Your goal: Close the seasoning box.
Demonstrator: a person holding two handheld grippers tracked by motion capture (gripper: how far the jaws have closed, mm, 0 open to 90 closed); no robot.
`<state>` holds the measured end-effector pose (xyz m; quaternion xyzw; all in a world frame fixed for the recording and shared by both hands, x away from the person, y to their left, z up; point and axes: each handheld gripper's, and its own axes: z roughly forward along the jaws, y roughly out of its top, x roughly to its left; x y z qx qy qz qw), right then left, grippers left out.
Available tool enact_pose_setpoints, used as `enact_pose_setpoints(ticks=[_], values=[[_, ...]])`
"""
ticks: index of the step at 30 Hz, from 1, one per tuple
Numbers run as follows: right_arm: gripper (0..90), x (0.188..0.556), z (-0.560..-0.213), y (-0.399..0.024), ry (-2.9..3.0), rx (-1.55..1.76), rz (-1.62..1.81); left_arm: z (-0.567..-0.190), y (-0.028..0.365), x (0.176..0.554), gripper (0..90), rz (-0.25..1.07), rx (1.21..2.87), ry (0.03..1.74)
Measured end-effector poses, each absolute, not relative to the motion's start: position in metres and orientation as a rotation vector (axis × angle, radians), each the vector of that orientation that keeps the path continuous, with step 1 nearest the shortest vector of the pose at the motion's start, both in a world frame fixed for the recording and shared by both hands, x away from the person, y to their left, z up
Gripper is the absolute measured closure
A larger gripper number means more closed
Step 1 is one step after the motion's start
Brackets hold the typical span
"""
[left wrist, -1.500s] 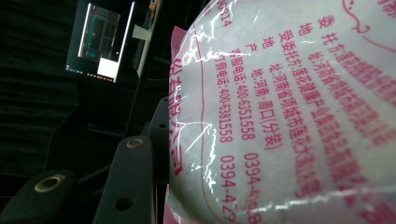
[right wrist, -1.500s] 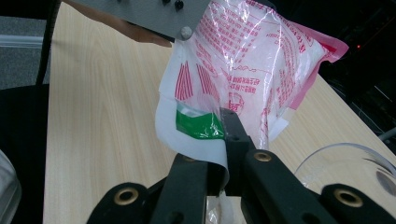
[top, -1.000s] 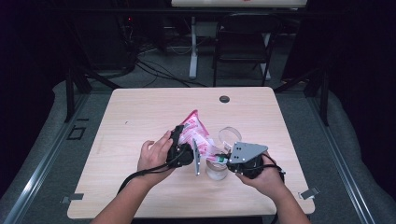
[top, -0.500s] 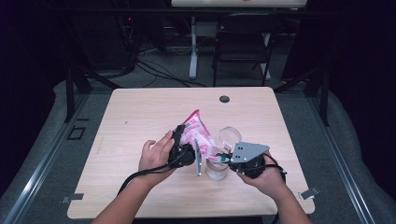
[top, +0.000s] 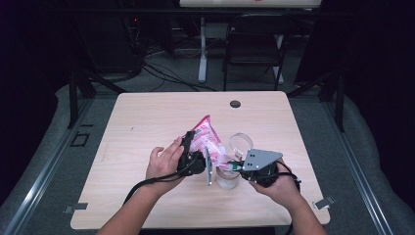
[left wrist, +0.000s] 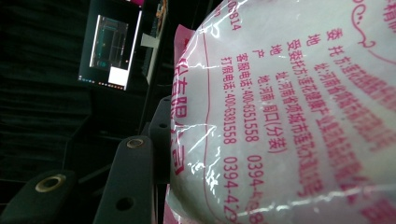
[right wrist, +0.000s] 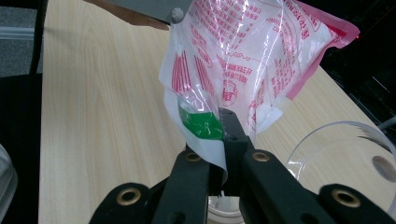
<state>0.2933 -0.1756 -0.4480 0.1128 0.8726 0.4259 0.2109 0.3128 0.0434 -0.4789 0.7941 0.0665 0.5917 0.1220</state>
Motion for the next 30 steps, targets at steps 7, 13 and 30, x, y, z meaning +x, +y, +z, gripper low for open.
enact_pose_setpoints(ticks=[7, 13, 30], values=[[90.0, 0.2933, -0.4488, -0.1757, 2.433, 0.311, 1.179, -0.4786, 0.0431, 0.3129, 59.8, 1.725, 2.319, 0.191], [90.0, 0.2934, -0.4497, -0.1752, 2.437, 0.309, 1.177, -0.4784, 0.0432, 0.313, 59.8, 1.728, 2.317, 0.191], [90.0, 0.2935, -0.4508, -0.1752, 2.442, 0.305, 1.175, -0.4756, 0.0427, 0.3131, 59.9, 1.754, 2.303, 0.168]])
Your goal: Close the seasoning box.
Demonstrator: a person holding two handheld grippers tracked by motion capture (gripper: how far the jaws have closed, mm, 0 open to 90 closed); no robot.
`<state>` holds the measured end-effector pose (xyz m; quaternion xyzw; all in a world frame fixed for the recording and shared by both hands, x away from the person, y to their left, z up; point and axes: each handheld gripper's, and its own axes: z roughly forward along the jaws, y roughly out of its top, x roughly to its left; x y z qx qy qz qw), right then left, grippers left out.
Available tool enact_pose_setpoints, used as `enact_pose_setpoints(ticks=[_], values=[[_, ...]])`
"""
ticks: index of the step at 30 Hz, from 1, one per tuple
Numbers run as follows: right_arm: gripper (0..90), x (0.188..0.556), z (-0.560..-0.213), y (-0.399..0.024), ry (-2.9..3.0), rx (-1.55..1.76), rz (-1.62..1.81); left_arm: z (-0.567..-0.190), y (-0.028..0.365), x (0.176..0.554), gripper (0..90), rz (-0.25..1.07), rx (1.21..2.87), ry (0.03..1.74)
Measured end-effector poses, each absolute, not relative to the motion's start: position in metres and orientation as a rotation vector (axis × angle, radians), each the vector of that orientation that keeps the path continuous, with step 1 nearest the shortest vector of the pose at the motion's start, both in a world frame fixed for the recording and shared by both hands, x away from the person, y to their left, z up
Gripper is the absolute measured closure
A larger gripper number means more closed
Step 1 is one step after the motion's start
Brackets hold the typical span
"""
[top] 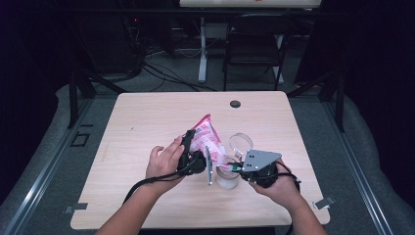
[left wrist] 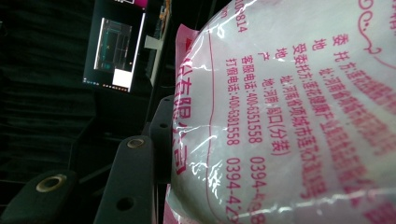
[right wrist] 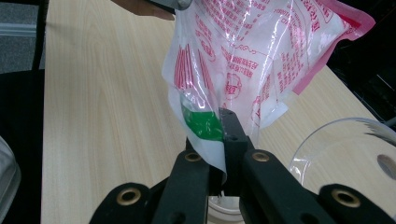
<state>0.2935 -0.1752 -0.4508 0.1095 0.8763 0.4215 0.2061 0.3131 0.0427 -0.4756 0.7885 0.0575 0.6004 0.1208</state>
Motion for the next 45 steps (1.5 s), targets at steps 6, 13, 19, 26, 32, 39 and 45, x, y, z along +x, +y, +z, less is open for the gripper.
enact_pose_setpoints(ticks=[6, 13, 19, 26, 32, 39, 45], values=[[90.0, 0.2936, -0.4513, -0.1752, 2.442, 0.307, 1.176, -0.4752, 0.0425, 0.3128, 60.0, 1.76, 2.299, 0.165], [90.0, 0.2937, -0.452, -0.1754, 2.441, 0.311, 1.179, -0.4751, 0.0424, 0.313, 60.0, 1.762, 2.295, 0.162], [90.0, 0.2938, -0.4517, -0.1757, 2.443, 0.309, 1.173, -0.4739, 0.042, 0.3125, 60.0, 1.766, 2.297, 0.163], [90.0, 0.2938, -0.4518, -0.1757, 2.444, 0.311, 1.17, -0.4736, 0.042, 0.3123, 60.1, 1.767, 2.296, 0.164], [90.0, 0.2938, -0.4518, -0.176, 2.445, 0.311, 1.17, -0.4731, 0.0418, 0.3127, 60.1, 1.77, 2.291, 0.159], [90.0, 0.2937, -0.4518, -0.1762, 2.445, 0.313, 1.165, -0.4729, 0.0415, 0.3125, 60.1, 1.774, 2.288, 0.155], [90.0, 0.294, -0.4524, -0.1762, 2.447, 0.311, 1.164, -0.4731, 0.0412, 0.3122, 60.1, 1.783, 2.283, 0.15]])
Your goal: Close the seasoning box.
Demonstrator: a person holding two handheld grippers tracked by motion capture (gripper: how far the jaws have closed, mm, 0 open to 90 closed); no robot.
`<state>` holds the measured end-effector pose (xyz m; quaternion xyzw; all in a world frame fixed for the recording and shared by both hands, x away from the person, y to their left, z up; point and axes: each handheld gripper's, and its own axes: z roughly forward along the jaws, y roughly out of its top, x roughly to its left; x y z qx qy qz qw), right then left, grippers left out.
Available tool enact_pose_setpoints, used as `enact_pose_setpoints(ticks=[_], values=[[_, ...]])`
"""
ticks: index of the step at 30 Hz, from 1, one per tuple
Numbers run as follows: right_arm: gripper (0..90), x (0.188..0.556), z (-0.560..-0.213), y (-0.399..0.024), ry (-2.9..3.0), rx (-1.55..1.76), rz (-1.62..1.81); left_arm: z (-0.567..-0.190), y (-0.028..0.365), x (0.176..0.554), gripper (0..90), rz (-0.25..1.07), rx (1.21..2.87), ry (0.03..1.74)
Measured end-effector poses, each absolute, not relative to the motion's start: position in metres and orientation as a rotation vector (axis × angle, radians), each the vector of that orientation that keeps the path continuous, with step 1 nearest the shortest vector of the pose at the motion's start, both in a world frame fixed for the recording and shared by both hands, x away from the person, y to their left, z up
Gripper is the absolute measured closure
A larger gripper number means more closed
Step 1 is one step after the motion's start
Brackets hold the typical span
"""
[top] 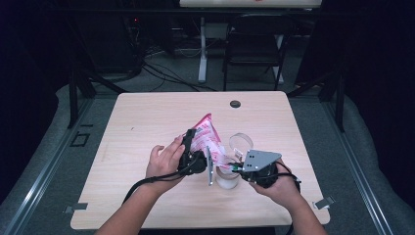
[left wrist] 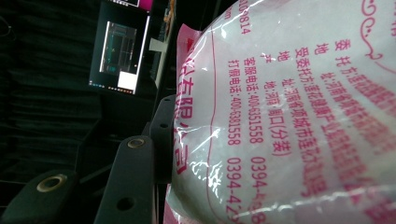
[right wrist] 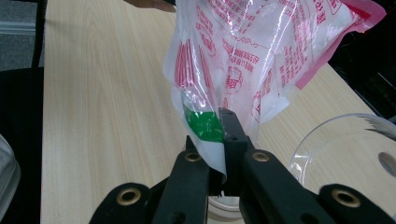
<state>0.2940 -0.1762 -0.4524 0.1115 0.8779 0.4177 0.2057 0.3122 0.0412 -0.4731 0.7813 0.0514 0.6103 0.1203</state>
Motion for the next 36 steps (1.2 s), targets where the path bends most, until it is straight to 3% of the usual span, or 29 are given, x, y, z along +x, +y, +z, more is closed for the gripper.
enact_pose_setpoints(ticks=[36], values=[[90.0, 0.2942, -0.4544, -0.179, 2.453, 0.321, 1.16, -0.4719, 0.038, 0.3107, 60.2, 1.81, 2.277, 0.114]])
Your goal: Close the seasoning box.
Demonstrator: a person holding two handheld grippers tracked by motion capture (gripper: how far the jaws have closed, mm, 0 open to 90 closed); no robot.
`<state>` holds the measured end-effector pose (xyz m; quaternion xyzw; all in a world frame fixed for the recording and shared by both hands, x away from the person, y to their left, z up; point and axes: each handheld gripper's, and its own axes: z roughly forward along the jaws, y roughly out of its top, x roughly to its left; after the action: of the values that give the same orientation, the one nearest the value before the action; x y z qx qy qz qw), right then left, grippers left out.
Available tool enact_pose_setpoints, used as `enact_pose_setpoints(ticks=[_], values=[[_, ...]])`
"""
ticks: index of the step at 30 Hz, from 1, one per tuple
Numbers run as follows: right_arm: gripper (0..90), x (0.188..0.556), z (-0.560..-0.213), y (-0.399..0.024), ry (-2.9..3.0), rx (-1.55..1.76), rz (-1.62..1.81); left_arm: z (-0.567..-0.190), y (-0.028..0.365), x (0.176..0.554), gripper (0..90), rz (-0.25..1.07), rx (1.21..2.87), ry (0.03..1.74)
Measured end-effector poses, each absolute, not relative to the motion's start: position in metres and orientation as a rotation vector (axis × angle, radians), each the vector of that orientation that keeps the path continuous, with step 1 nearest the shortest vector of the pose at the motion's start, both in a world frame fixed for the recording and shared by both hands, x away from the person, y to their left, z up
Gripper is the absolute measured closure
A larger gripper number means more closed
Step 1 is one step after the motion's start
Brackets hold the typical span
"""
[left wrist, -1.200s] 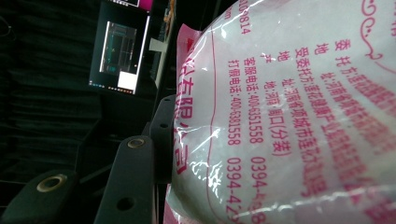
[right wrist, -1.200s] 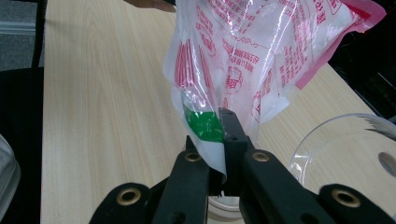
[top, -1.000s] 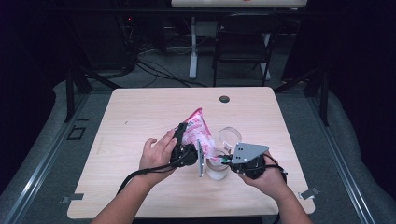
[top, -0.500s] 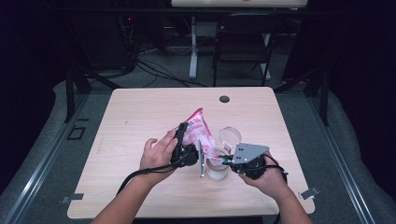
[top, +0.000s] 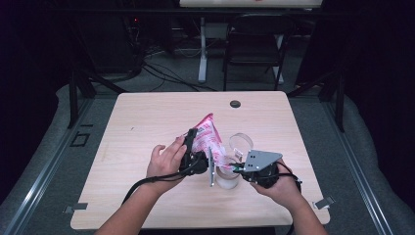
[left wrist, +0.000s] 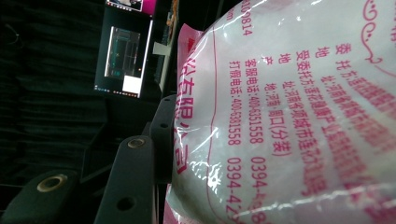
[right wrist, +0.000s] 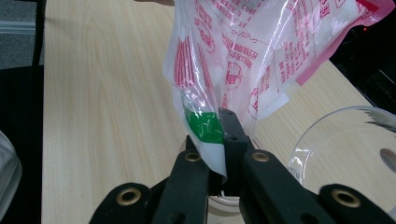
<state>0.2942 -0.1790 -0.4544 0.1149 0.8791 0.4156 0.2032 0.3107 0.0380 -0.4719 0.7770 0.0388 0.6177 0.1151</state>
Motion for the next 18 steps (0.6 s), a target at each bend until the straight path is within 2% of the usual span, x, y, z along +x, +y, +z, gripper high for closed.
enact_pose_setpoints(ticks=[18], values=[[90.0, 0.2946, -0.4542, -0.1798, 2.453, 0.32, 1.162, -0.4698, 0.037, 0.3102, 60.3, 1.816, 2.274, 0.108]])
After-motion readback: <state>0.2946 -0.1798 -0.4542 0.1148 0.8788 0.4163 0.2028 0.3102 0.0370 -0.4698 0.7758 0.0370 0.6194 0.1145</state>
